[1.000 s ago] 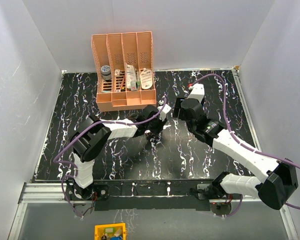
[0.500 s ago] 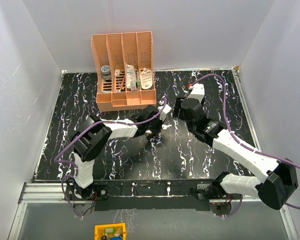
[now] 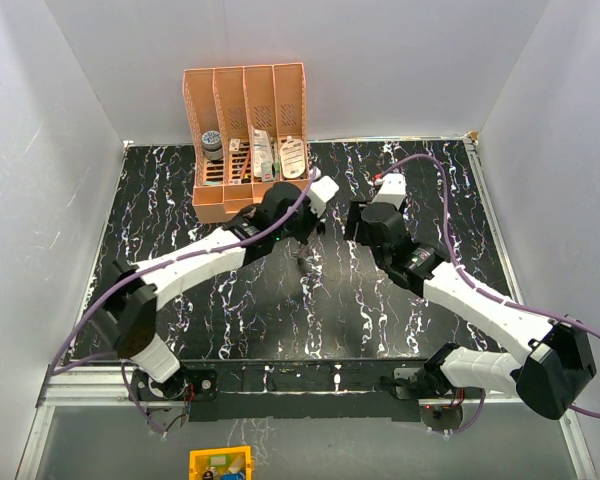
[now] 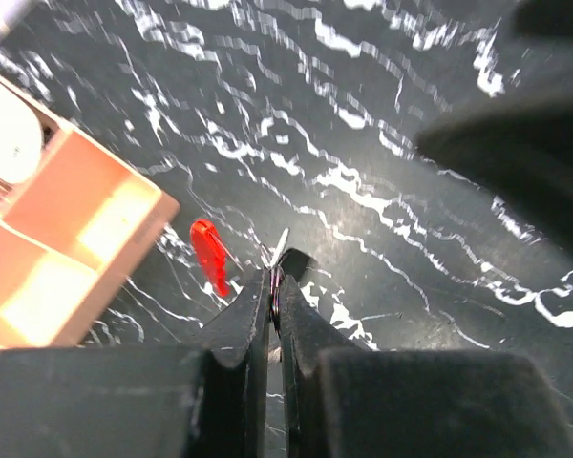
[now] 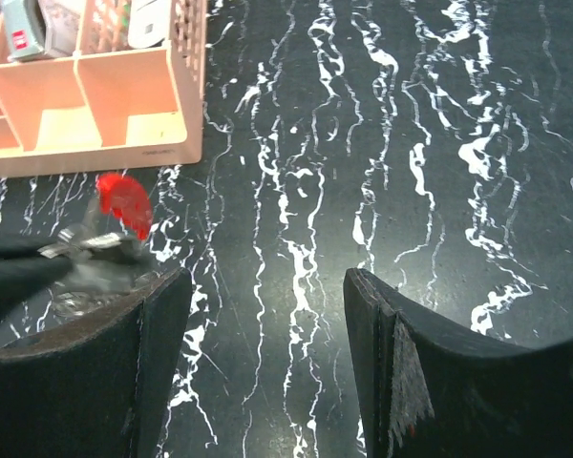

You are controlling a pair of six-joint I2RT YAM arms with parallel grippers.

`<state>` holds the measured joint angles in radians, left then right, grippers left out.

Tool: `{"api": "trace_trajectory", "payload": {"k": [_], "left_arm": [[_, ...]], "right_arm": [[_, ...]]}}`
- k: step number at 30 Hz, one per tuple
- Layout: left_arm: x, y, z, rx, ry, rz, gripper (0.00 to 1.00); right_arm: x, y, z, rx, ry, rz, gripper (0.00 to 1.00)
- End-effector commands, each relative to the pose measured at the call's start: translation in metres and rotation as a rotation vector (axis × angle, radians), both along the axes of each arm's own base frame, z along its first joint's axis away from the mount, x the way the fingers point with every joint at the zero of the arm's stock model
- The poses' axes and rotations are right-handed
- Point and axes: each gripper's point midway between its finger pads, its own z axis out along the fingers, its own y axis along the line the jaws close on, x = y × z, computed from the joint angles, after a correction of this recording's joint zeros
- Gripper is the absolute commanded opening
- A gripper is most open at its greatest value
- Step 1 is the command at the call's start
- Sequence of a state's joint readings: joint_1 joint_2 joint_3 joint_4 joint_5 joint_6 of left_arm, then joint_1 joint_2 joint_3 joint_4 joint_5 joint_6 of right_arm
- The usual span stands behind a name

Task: Remove the keys from the keyring

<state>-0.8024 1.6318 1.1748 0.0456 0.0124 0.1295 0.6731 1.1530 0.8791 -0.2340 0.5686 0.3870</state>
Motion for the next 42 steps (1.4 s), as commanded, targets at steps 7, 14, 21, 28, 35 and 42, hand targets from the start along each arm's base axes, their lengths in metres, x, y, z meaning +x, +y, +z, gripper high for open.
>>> {"api": "trace_trajectory", "payload": {"k": [7, 14, 21, 28, 35, 42], "left_arm": [[-0.012, 0.028, 0.119, -0.072, -0.222, 0.005, 0.00], [-0.020, 0.031, 0.143, -0.137, -0.244, 0.002, 0.00], [-0.036, 0.022, 0.160, -0.237, -0.218, -0.055, 0.00], [-0.049, 0.023, 0.180, -0.324, -0.218, -0.074, 0.00], [-0.052, 0.023, 0.178, -0.341, -0.204, -0.073, 0.00], [-0.051, 0.024, 0.177, -0.345, -0.209, -0.061, 0.00]], "right_arm": [[-0.003, 0.043, 0.034, 0.136, -0.187, 0.261, 0.62], [-0.011, 0.063, 0.077, 0.191, -0.328, 0.394, 0.59], [-0.017, 0.082, 0.103, 0.221, -0.424, 0.489, 0.54], [-0.018, 0.093, 0.097, 0.238, -0.415, 0.528, 0.44], [-0.019, 0.103, 0.099, 0.252, -0.420, 0.557, 0.46], [-0.024, 0.107, 0.102, 0.256, -0.418, 0.573, 0.47]]}}
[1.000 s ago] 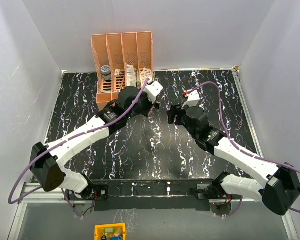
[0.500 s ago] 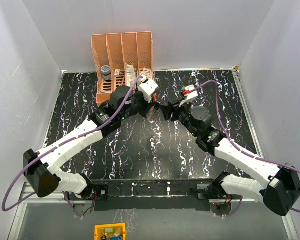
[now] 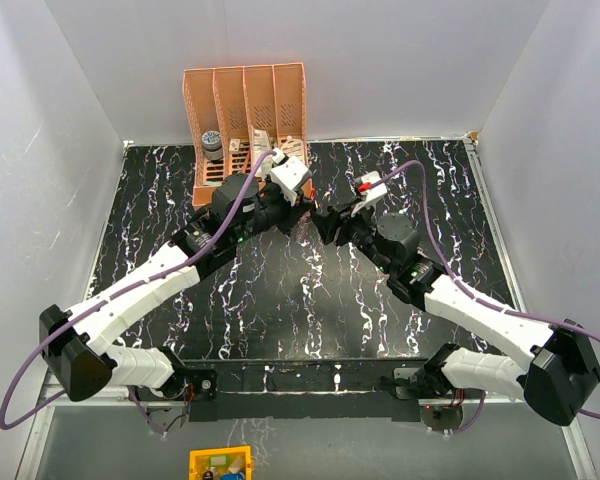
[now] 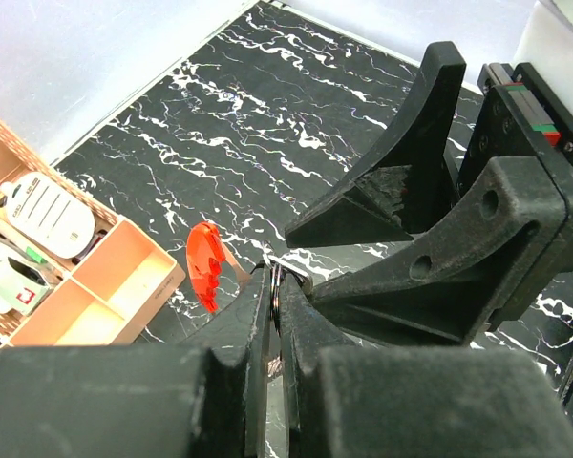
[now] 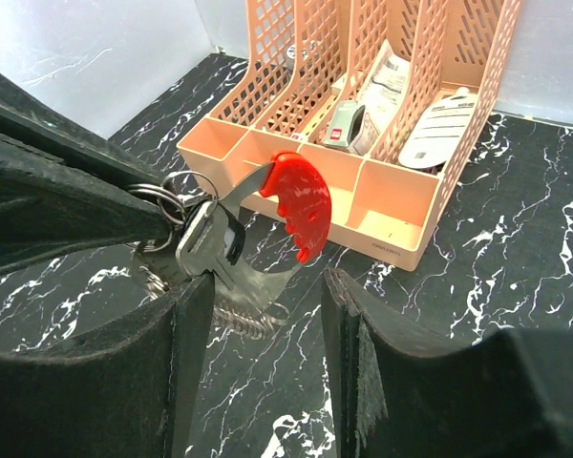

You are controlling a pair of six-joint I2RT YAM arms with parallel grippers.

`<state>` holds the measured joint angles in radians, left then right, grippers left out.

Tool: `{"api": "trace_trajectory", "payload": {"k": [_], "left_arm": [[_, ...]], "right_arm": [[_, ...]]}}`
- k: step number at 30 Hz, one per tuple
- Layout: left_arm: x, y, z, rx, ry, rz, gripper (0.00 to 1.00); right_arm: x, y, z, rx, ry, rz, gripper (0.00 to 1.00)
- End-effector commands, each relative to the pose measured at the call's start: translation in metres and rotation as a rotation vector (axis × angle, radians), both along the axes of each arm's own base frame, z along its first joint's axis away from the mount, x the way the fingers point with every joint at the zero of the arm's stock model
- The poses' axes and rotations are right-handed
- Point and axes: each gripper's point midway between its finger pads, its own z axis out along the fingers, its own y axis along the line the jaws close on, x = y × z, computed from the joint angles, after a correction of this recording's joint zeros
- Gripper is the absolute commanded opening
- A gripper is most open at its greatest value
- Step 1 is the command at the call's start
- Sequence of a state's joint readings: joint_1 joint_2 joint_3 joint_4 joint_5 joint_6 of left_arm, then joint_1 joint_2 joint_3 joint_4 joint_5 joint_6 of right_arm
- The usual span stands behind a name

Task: Remove the keys from the keyring

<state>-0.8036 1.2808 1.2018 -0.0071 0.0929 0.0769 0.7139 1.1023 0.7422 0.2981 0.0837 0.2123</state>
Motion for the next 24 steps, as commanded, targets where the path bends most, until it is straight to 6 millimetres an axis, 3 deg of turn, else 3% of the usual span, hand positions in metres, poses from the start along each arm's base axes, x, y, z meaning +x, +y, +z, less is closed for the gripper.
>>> {"api": "trace_trajectory", "payload": {"k": [1, 10, 24], "left_arm": [[-0.005, 0.002, 0.023, -0.062, -0.043, -0.002, 0.00], [-0.005, 0.001, 0.018, -0.063, -0.030, -0.001, 0.00], [-0.006, 0.003, 0.016, -0.062, -0.025, 0.004, 0.00]], "right_arm": [[-0.004, 0.007, 0.035, 0.068, -0.074, 0.023, 0.47], [-0.011, 0.011, 0.037, 0.072, -0.075, 0.033, 0.48], [0.000, 0.009, 0.046, 0.042, -0.116, -0.031, 0.42]]}}
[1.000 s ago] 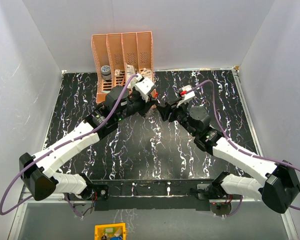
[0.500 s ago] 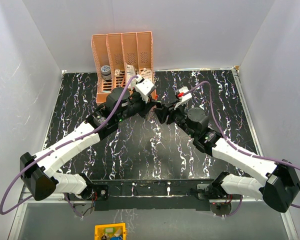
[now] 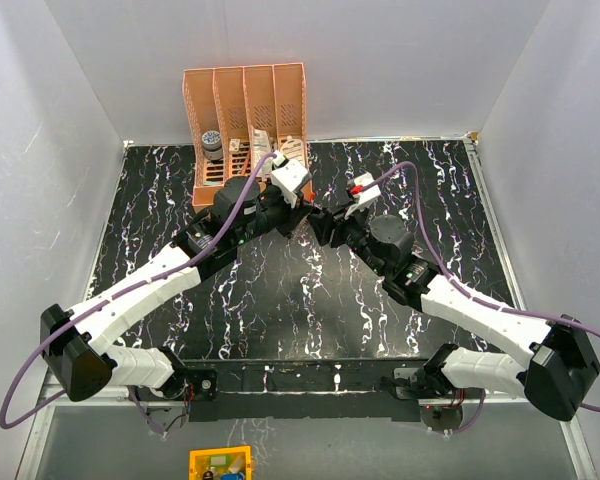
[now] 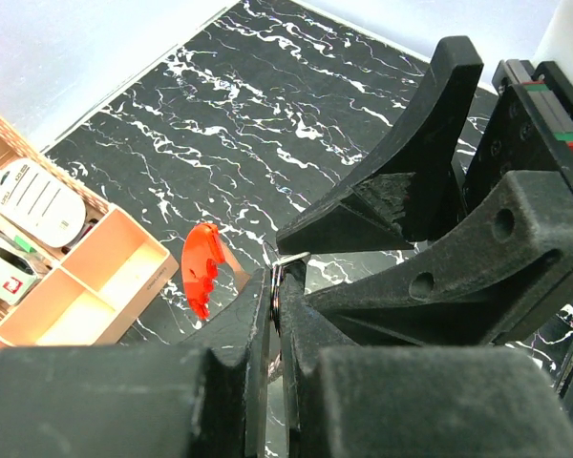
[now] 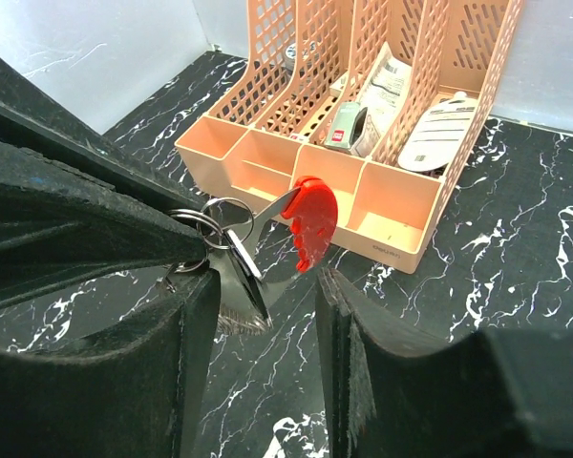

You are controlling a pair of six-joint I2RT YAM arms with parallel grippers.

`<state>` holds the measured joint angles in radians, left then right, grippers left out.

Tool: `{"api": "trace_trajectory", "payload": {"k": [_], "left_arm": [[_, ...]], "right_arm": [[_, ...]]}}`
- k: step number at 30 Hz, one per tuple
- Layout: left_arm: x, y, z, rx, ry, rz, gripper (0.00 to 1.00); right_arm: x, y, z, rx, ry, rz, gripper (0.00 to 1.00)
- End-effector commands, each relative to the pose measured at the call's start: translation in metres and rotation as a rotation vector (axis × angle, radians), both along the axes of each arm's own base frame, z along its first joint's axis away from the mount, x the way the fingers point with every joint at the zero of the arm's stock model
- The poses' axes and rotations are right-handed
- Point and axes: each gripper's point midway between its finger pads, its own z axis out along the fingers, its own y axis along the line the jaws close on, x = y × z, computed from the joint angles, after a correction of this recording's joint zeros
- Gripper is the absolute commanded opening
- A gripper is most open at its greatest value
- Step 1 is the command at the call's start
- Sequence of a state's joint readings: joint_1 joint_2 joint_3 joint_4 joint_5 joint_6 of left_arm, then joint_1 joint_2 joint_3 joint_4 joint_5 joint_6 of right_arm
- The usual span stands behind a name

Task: Remove the keys from the keyring

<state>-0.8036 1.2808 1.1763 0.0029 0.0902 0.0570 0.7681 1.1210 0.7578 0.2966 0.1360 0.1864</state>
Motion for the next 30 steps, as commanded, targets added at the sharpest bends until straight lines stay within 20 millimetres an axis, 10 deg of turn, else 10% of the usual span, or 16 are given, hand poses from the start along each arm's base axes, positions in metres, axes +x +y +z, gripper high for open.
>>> {"api": "trace_trajectory", "payload": {"k": [1, 15, 20, 24, 30], "left_arm": [[-0.005, 0.002, 0.025, -0.060, -0.049, -0.002, 0.00], [-0.010, -0.002, 0.024, -0.085, -0.024, -0.027, 0.00], [-0.009, 0.000, 0.024, -0.084, -0.027, -0.015, 0.00], [-0.004, 0.003, 0.025, -0.082, -0.033, 0.018, 0.00], [0.003, 0.014, 0.035, -0.105, -0.073, 0.083, 0.36]], "right_arm": [[0.004, -0.002, 0.048, 0.069, -0.109, -0.032, 0.41], [0.008, 0.003, 0.054, 0.051, -0.146, -0.030, 0.40], [0.009, 0.004, 0.060, 0.031, -0.167, -0.026, 0.03], [0.010, -0.003, 0.057, -0.008, -0.164, -0.063, 0.00], [0.015, -0.037, 0.050, -0.141, -0.133, -0.210, 0.00]]}}
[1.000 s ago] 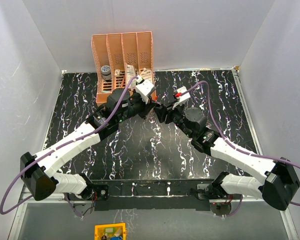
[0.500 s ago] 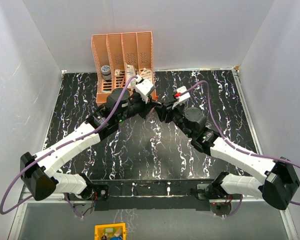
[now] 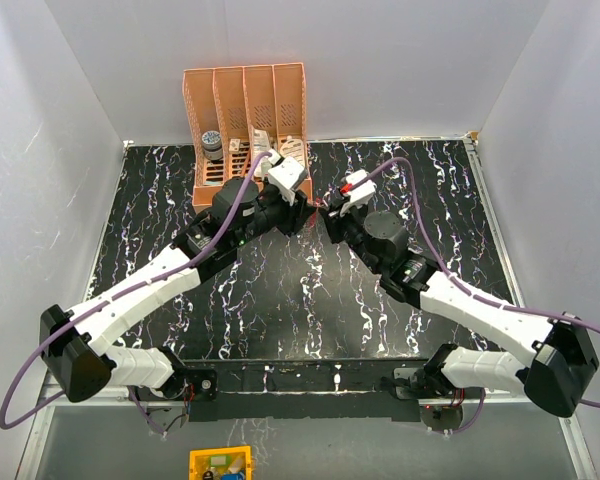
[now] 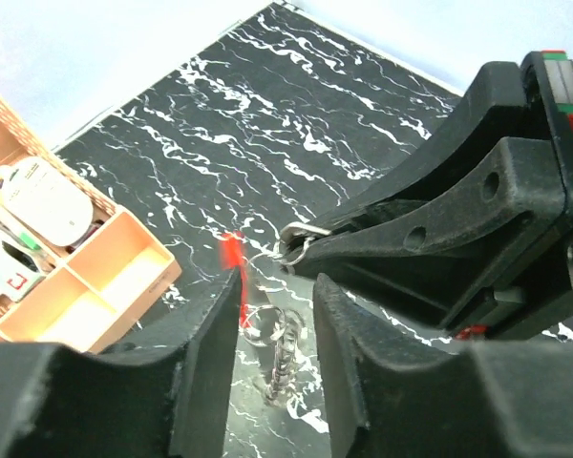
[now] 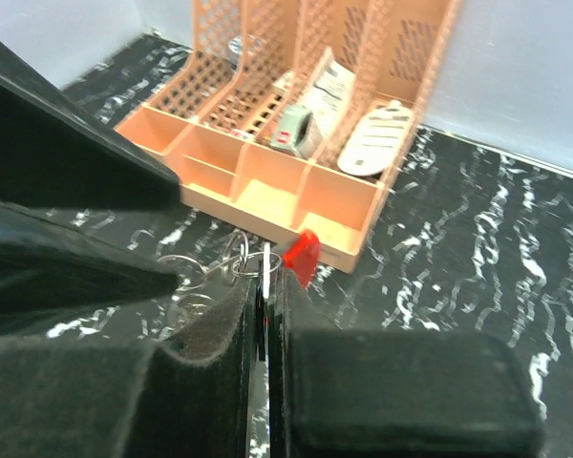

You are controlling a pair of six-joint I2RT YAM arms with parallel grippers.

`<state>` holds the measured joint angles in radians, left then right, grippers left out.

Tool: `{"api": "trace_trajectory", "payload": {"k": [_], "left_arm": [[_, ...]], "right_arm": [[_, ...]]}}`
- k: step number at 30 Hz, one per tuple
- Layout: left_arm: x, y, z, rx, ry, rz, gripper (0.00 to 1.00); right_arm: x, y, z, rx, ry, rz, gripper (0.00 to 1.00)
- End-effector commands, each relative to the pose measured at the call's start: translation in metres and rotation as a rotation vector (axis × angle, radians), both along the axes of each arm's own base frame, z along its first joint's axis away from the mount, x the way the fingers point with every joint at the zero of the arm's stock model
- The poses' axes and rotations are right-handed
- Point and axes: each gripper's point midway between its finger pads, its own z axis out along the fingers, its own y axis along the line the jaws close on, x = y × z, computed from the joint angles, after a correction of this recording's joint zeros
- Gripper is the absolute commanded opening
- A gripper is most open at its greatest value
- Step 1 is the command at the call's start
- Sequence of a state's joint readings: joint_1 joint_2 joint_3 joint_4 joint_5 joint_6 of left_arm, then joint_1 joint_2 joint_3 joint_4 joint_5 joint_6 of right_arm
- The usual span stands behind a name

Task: Remove the keys from the keyring

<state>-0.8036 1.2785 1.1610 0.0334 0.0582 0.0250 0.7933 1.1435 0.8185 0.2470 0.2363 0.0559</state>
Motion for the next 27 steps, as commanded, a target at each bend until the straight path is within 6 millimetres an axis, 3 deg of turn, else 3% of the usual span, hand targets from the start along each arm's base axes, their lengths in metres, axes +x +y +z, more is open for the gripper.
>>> {"api": "trace_trajectory", "payload": {"k": [1, 10, 18, 23, 27], "left_arm": [[-0.001, 0.014, 0.039, -0.086, -0.094, 0.056, 0.39], [0.008, 0.028, 0.049, -0.090, -0.163, 0.135, 0.46], [0.024, 0.032, 0.043, -0.089, -0.198, 0.209, 0.44], [0.042, 0.065, 0.046, -0.078, -0.217, 0.423, 0.42], [0.049, 0.098, 0.050, -0.080, -0.226, 0.606, 0.37]], "right_arm": [[0.004, -0.037, 0.044, -0.038, -0.071, -0.161, 0.00], [0.001, -0.062, 0.063, -0.233, 0.035, -0.293, 0.00], [-0.011, -0.040, 0.076, -0.482, 0.087, -0.314, 0.00], [-0.022, -0.024, 0.071, -0.700, 0.101, -0.332, 0.00], [-0.025, -0.029, 0.076, -0.894, 0.036, -0.481, 0.00]]}}
